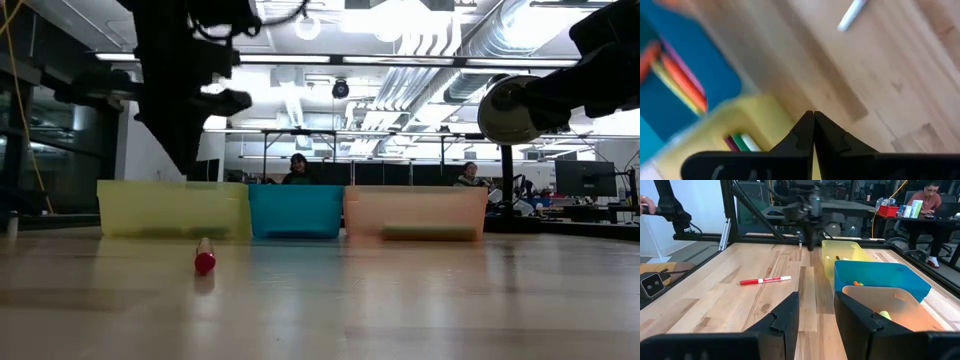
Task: Pick & Place Markers
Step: Put the red dry erase marker into the yellow bin
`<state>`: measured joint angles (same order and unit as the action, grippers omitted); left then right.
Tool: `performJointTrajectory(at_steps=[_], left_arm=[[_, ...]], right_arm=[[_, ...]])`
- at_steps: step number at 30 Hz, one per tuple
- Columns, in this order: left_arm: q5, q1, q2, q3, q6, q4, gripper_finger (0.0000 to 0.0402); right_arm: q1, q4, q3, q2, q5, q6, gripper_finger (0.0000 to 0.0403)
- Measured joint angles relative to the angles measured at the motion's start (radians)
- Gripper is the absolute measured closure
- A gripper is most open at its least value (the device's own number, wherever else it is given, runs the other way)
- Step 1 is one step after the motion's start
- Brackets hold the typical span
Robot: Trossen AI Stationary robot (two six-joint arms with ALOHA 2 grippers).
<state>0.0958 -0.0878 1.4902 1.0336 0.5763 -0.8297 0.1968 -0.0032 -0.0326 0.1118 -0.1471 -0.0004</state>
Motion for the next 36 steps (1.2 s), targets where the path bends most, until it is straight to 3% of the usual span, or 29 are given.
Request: performJointTrajectory(at_steps=[10,26,30,36], left_arm=[[0.010,-0.091,0.000,0.000,0.103,0.146,0.0399],[-0.083,-0.097,0.037,0.000,0.158,0.255,0.0396],[-0.087,-0.121,0.070,0.002,0.176,0.262,0.0364],[-0.086,-0.168,0.113,0.000,0.177,0.265,0.0275]], right_arm=[[0.000,0.000,0.000,0.000,0.000,0.000,0.0290],[0.000,0.000,0.000,0.000,0.000,0.000,0.0290],[0.000,0.001,0.000,0.000,0.000,0.000,0.0290],[0.000,0.000,0.000,0.000,0.000,0.000,0.0290]])
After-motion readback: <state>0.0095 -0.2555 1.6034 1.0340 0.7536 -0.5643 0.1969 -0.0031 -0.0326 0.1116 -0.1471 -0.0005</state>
